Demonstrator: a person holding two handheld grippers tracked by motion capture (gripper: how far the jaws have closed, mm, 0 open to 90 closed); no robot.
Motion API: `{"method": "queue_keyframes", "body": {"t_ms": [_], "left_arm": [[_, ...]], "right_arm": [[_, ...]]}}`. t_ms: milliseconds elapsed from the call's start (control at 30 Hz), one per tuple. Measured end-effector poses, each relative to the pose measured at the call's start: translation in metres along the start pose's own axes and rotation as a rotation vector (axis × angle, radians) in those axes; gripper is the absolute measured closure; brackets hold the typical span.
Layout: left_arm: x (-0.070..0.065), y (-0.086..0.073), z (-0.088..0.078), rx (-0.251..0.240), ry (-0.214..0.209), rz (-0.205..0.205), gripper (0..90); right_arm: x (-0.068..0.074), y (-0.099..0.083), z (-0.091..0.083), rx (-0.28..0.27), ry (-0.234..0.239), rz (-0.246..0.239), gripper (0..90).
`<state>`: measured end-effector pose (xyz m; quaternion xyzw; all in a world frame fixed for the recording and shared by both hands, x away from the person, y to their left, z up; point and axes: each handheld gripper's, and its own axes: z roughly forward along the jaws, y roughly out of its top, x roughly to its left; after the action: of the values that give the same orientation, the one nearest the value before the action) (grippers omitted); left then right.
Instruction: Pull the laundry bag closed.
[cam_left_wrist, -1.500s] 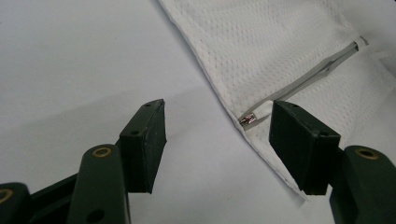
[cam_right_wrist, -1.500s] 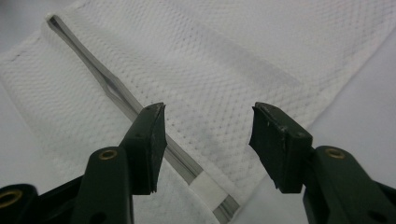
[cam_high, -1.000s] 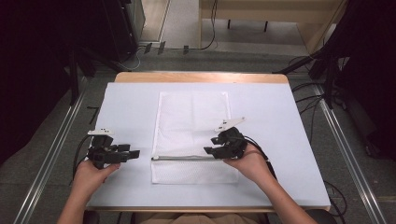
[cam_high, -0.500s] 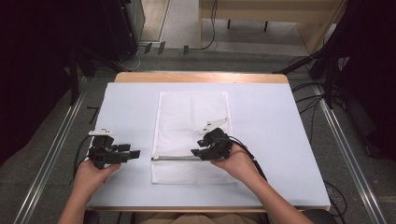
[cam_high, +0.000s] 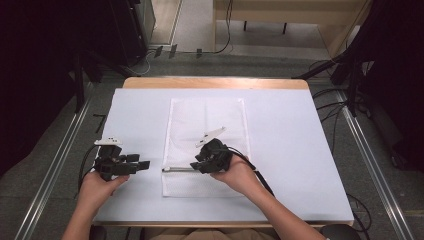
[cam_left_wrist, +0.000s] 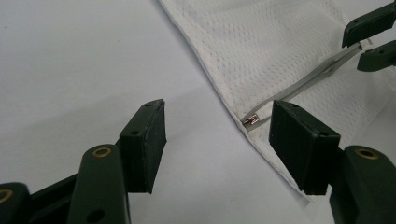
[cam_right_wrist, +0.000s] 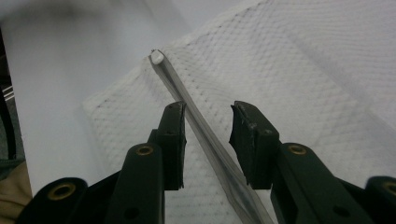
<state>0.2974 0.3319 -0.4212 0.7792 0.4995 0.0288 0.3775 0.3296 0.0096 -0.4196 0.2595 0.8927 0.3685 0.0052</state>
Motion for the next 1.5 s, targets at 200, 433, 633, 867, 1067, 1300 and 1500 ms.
{"method": "queue_keyframes", "body": {"t_ms": [200,433,633,867,1067,1300,1500], "left_arm": [[-0.002,-0.002,-0.002,-0.01,0.016,0.028,37.7],[-0.003,-0.002,-0.003,-0.016,0.006,0.015,38.6],[-0.004,-0.001,-0.002,-0.014,0.005,0.022,38.4],[-0.004,-0.001,-0.002,-0.016,0.0,0.014,38.5],[-0.005,-0.002,-0.002,-0.02,-0.008,0.031,40.4],[-0.002,-0.004,-0.004,-0.012,-0.014,0.044,46.0],[-0.002,-0.009,-0.005,0.002,-0.014,0.059,50.6]], "right_arm": [[0.008,0.008,0.013,0.008,0.024,-0.014,68.3],[0.017,0.015,0.033,0.039,0.046,-0.027,71.7],[0.024,0.02,0.047,0.053,0.068,-0.04,71.2],[0.03,0.022,0.06,0.082,0.09,-0.067,67.9],[0.029,0.024,0.071,0.1,0.097,-0.052,71.3],[0.031,0.031,0.078,0.098,0.112,-0.029,74.4],[0.032,0.037,0.09,0.116,0.109,-0.03,79.5]]}}
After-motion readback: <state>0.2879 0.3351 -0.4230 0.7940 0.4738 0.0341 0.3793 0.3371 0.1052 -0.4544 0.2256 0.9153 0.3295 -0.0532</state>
